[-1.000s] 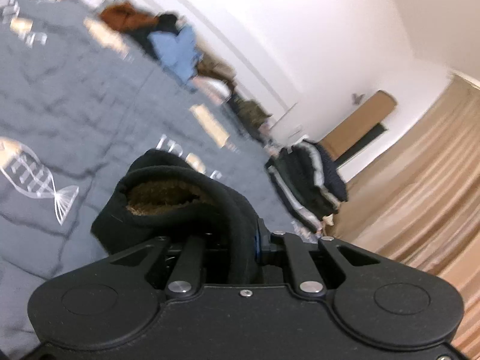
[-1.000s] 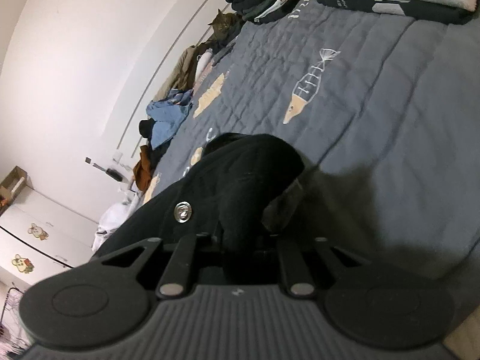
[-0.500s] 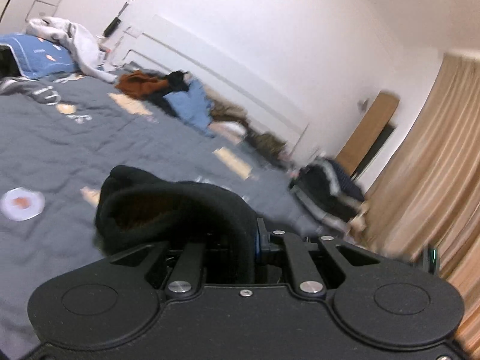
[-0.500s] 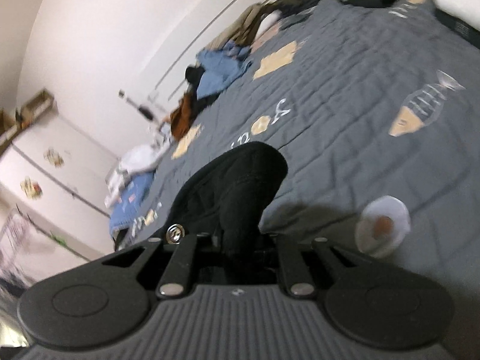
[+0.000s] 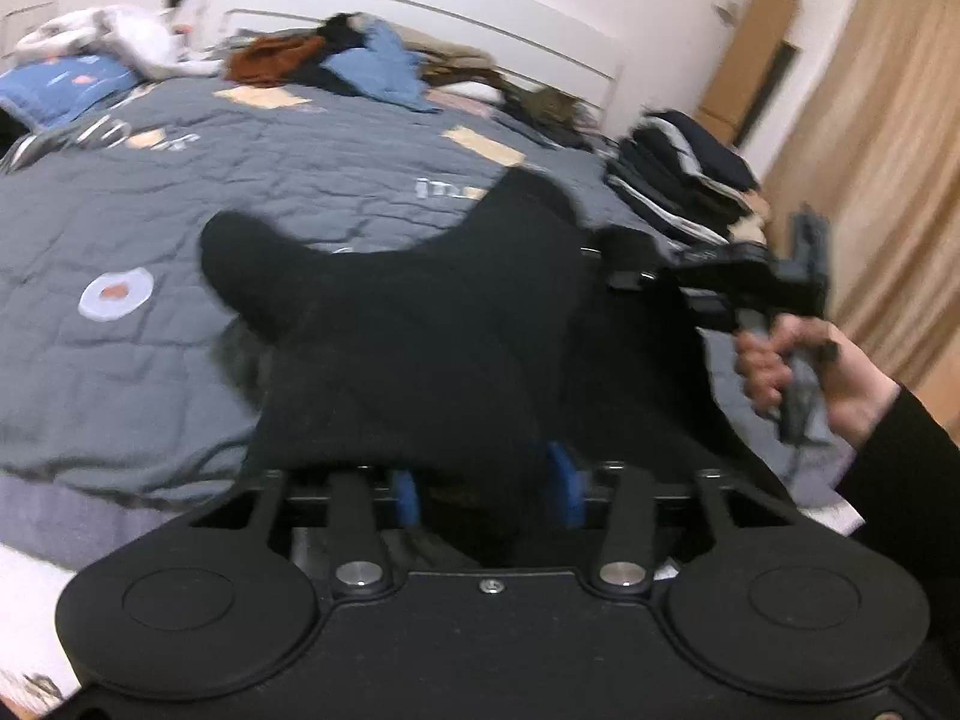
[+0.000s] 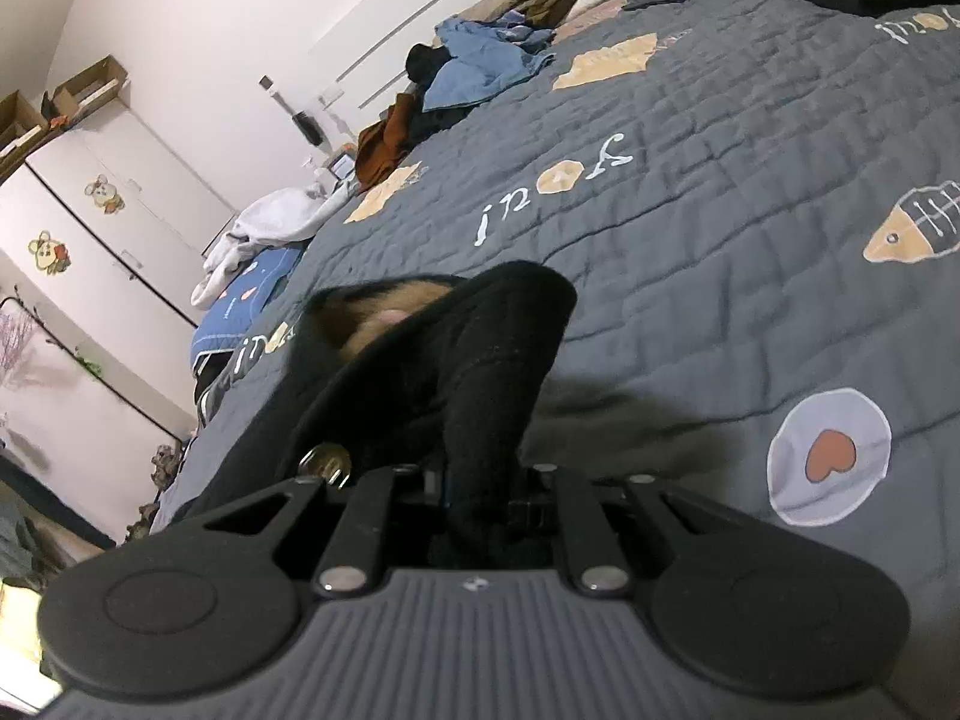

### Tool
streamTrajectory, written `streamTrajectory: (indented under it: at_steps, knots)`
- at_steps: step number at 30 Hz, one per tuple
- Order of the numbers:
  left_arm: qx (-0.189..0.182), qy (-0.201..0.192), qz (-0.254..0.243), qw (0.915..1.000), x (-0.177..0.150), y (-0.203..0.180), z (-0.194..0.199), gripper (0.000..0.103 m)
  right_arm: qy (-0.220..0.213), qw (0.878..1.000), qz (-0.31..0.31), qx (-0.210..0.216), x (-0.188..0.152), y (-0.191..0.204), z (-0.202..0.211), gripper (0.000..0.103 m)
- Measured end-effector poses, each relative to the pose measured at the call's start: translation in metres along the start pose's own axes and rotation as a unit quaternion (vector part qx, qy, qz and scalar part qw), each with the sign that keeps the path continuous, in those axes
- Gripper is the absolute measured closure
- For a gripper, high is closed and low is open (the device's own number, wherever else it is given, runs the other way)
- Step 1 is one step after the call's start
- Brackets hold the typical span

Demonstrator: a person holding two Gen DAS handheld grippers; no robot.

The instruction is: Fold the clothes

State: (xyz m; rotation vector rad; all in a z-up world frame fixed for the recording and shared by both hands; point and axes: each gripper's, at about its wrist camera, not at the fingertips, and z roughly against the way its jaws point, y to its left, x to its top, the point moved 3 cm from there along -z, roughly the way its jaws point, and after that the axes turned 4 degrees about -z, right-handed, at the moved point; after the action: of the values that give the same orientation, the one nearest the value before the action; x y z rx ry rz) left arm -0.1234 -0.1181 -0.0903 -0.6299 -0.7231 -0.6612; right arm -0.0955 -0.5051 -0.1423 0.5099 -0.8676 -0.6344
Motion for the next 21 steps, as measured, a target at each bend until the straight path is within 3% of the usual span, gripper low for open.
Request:
streamTrajectory:
  at_steps: [2,5,10,14,21]
  knots:
    - [-0.031,0.015,-0.026,0.9991,0.000,-0.012,0.009,0.045,0.002,1.000,0.003,-0.001,0.001,0.000,-0.001,0.090]
    - [-0.045,0.005,-0.052,0.9976,0.012,-0.020,0.025,0.040,0.007,1.000,0.010,-0.010,-0.001,-0.002,-0.005,0.090]
    - [-0.048,-0.047,-0.083,0.9943,0.071,-0.015,0.032,0.030,0.013,1.000,0.011,-0.013,-0.002,-0.005,-0.006,0.090]
    - [-0.071,-0.045,-0.071,0.9939,0.128,-0.004,0.001,0.028,0.021,0.999,0.029,-0.012,-0.006,-0.005,-0.006,0.090]
    - [-0.074,0.002,-0.099,0.9924,0.182,0.007,-0.085,0.028,0.031,0.999,0.025,-0.002,-0.004,-0.012,-0.005,0.090]
